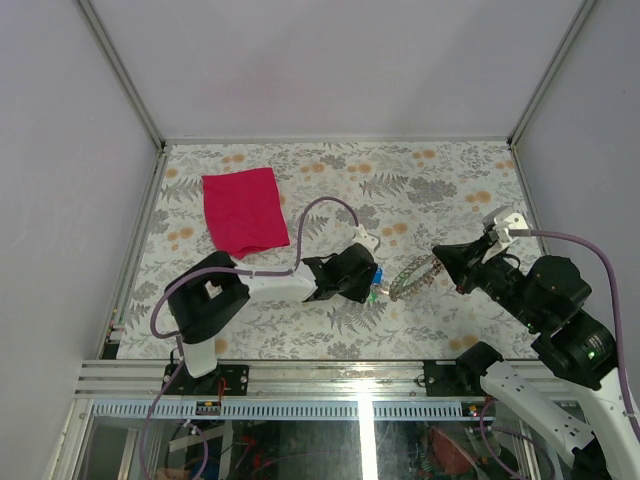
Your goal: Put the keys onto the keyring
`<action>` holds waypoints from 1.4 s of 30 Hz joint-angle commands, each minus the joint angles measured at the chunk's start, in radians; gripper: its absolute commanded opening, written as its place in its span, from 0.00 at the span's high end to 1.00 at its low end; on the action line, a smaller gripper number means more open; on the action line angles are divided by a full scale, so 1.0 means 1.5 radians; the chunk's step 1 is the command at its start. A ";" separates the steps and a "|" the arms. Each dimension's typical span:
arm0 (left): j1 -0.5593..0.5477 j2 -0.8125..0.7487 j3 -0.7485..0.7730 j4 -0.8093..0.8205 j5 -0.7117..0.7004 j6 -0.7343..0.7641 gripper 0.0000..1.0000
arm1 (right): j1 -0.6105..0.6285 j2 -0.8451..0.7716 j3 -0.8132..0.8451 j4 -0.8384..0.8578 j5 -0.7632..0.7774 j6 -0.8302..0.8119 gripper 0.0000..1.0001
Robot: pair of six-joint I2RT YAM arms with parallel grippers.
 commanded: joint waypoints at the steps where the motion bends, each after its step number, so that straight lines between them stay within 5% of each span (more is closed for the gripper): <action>1: 0.004 0.016 0.029 0.012 -0.027 -0.011 0.59 | 0.004 -0.002 0.003 0.057 -0.007 0.008 1.00; 19: 0.003 -0.105 -0.075 0.049 -0.037 -0.068 0.61 | 0.003 0.003 -0.014 0.066 -0.015 0.007 1.00; 42: 0.038 -0.046 -0.151 0.154 0.051 -0.128 0.60 | 0.004 0.013 -0.021 0.063 -0.015 0.011 1.00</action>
